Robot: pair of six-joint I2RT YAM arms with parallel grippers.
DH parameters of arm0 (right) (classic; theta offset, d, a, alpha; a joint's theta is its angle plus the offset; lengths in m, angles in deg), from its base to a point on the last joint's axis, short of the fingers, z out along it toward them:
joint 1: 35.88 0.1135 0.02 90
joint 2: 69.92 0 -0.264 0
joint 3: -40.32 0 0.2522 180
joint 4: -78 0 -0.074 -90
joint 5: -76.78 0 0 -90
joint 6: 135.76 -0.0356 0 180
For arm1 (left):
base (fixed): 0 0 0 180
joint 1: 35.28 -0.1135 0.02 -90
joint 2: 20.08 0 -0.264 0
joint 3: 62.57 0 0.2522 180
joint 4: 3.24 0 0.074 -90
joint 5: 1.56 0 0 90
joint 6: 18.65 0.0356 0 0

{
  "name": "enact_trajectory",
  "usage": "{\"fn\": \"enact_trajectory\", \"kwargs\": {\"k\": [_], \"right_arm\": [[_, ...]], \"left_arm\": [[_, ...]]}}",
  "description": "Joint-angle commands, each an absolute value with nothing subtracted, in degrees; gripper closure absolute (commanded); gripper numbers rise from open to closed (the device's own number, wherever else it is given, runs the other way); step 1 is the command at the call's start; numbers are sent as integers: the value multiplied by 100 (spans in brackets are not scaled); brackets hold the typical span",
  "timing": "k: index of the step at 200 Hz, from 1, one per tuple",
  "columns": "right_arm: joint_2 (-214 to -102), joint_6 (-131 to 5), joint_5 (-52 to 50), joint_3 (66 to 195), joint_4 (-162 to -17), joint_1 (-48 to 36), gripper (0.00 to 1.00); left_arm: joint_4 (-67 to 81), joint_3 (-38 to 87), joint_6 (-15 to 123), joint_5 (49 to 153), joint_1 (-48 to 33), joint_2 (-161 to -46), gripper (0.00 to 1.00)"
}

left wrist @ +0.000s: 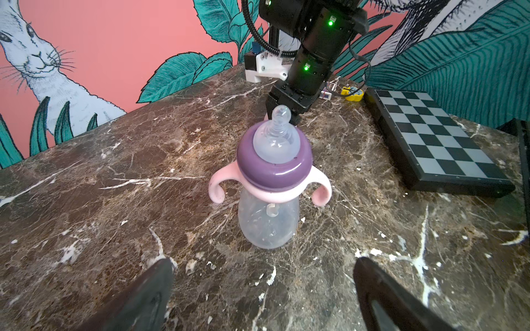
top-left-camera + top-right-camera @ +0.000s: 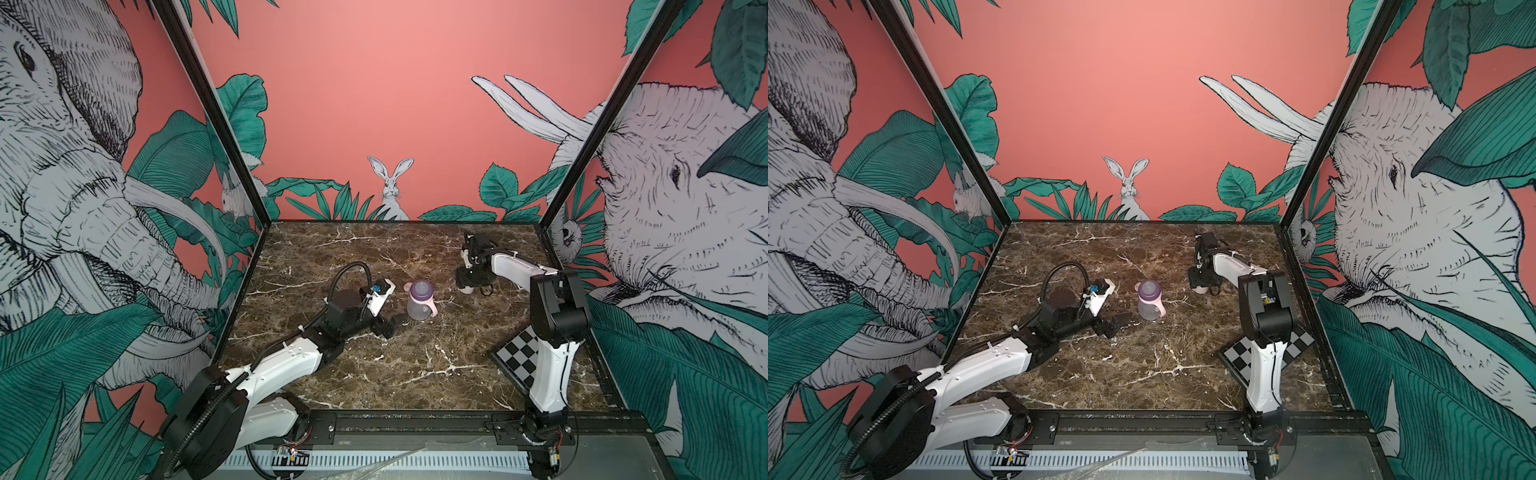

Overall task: Assemble the baby bottles
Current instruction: Pick up the lid from the center of the board, then close the lid on the baby bottle.

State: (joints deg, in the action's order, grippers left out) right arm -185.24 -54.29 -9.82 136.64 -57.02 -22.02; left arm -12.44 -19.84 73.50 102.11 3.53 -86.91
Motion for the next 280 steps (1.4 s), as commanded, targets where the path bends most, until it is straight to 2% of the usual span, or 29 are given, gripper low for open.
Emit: {"fn": "enact_trajectory", "kwargs": {"k": [1,80,152,200,280], "right_arm": [[-18065,-5422,-1082,13757,-5441,-2151,43],[-16979,-5218,-1113,14417,-3928,-1288,44],[-16732,-5033,-1144,16176,-2196,-196,44],[-17099,-5016,-1639,16561,-2010,443,44],[-17669,-5103,-2095,16357,-2441,855,44]], "left_arm": [[-1154,-1919,7376,10149,322,-8488,1],[-1153,-1985,7349,10047,225,-8445,0],[-1257,-1910,7263,9907,132,-8626,1],[-1321,-1909,7094,9955,-12,-8689,1],[-1103,-2095,7073,9938,-98,-8334,0]]}}
